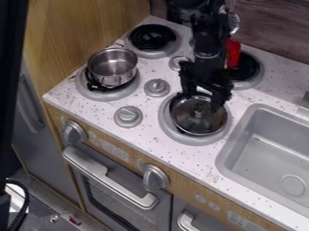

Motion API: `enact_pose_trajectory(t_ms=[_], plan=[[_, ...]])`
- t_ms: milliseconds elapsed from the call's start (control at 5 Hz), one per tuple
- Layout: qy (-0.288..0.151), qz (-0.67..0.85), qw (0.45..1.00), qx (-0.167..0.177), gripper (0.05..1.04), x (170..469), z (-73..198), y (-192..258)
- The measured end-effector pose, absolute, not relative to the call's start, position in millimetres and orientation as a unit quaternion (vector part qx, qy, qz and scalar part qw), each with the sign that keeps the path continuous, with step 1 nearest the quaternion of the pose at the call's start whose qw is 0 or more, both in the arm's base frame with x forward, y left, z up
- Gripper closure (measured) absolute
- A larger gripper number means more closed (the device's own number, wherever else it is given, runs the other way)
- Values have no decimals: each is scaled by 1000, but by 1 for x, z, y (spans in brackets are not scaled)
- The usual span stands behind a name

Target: Put the silver lid on top of the silver pot on the bottom left burner

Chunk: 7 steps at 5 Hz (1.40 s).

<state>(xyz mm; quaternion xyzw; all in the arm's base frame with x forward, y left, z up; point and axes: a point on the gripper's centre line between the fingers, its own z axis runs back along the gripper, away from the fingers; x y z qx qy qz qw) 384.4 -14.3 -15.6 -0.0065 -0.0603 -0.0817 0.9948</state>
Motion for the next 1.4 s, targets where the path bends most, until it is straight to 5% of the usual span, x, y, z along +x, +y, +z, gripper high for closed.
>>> enact_pose_trajectory(t_ms=[600, 800, 1200, 1400], plan=[[-31, -62, 997, 21, 97, 386, -38, 1], [-23, -65, 997, 31, 175, 382, -42, 6], [-16, -82, 996, 30, 749, 379, -43, 3], [-7, -96, 995, 28, 814, 381, -38, 3]])
